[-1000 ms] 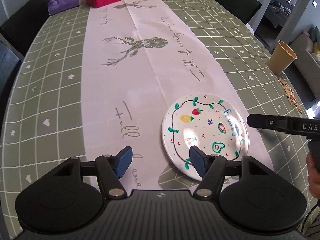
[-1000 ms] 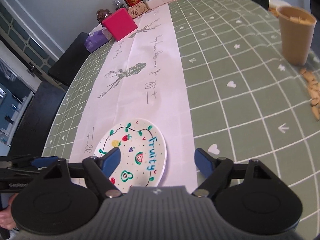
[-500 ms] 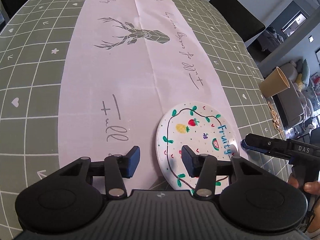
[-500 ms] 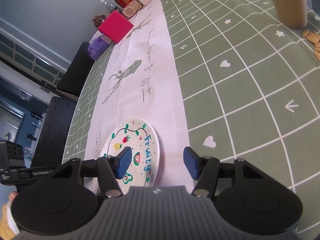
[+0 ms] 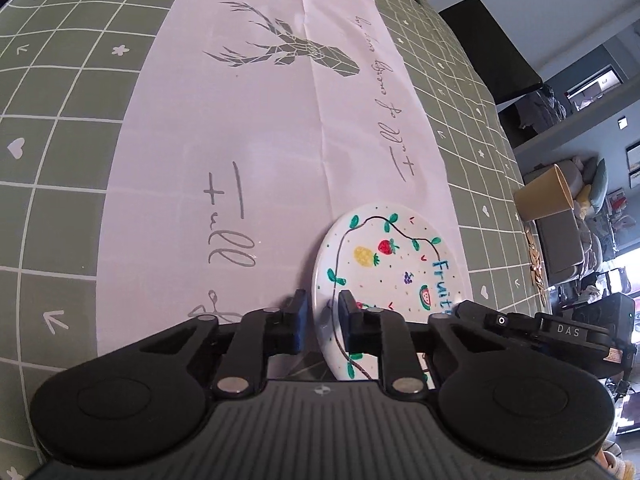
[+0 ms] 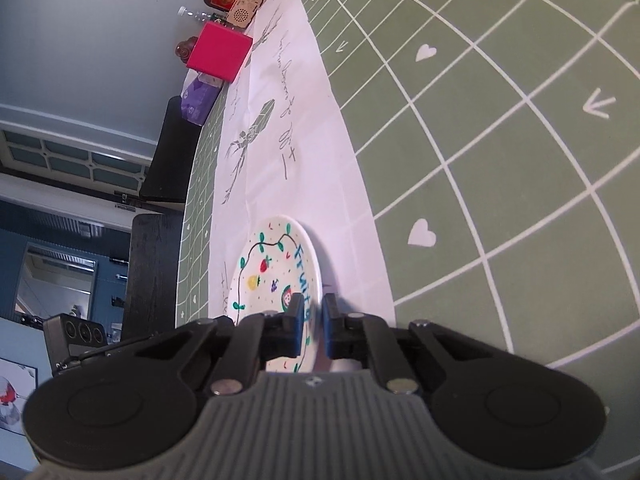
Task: Organize plates and bowls
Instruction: 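Grasp the Fruity plate rim with the right tool while the left tool grips it too, then lift the Fruity plate and carry it over the glass plates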
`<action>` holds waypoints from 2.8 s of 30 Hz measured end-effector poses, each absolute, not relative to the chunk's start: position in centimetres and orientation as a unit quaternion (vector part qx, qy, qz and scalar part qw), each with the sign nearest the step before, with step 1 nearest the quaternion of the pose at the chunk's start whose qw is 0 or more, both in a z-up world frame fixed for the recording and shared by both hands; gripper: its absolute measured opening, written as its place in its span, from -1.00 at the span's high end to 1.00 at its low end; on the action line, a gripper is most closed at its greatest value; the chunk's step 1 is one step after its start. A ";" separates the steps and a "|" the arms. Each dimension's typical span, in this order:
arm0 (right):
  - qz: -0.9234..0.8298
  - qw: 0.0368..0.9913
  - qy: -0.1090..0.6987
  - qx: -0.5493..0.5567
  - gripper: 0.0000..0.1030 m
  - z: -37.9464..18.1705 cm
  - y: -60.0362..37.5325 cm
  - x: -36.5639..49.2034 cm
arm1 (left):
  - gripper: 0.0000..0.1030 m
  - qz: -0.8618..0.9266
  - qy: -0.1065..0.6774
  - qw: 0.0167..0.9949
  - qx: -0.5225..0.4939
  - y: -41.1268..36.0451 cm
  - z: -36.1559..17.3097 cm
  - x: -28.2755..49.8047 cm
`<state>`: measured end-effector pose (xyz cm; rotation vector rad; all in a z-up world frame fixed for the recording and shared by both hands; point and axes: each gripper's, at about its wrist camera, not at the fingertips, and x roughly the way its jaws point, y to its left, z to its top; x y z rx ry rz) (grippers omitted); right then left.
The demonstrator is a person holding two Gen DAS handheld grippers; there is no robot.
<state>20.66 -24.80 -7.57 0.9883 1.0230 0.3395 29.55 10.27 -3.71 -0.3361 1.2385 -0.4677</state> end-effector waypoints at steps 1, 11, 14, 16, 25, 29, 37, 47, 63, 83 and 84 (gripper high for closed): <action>0.155 0.745 0.466 0.452 0.98 -7.6 -24.9 20.6 | 0.64 -0.215 0.576 0.772 -0.165 10.4 -3.8 29.7; 0.155 0.767 0.458 0.420 0.95 -6.9 -24.5 20.4 | 0.80 -0.228 0.565 0.779 -0.151 10.1 -3.4 29.2; 0.156 0.765 0.459 0.423 0.94 -6.8 -24.5 20.3 | 0.81 -0.237 0.552 0.785 -0.149 10.1 -2.5 28.9; 0.153 0.764 0.460 0.426 0.93 -6.7 -24.6 20.4 | 0.81 -0.247 0.544 0.788 -0.150 10.2 -1.9 28.6; 0.160 0.778 0.436 0.423 0.93 -4.0 -25.1 18.5 | 0.81 -0.265 0.526 0.802 -0.101 9.0 1.4 26.4; 0.169 0.784 0.433 0.412 0.93 -2.4 -25.1 17.1 | 0.81 -0.269 0.520 0.804 -0.104 9.0 2.7 25.4; 0.168 0.789 0.436 0.399 0.91 -0.1 -25.3 14.1 | 0.81 -0.285 0.495 0.818 -0.065 7.9 5.3 21.9; 0.174 0.772 0.459 0.404 0.91 -0.1 -25.6 9.2 | 0.80 -0.308 0.524 0.793 -0.045 7.3 4.5 19.0; 0.168 0.742 0.493 0.422 0.89 -1.5 -26.4 3.6 | 0.73 -0.330 0.557 0.762 0.017 5.1 2.1 15.1; 0.150 0.731 0.543 0.386 0.89 -2.6 -25.8 2.5 | 0.57 -0.327 0.563 0.750 0.117 1.2 -0.2 13.8; 0.152 0.733 0.546 0.377 0.89 -2.4 -25.6 2.7 | 0.57 -0.329 0.561 0.749 0.125 1.0 -0.2 13.6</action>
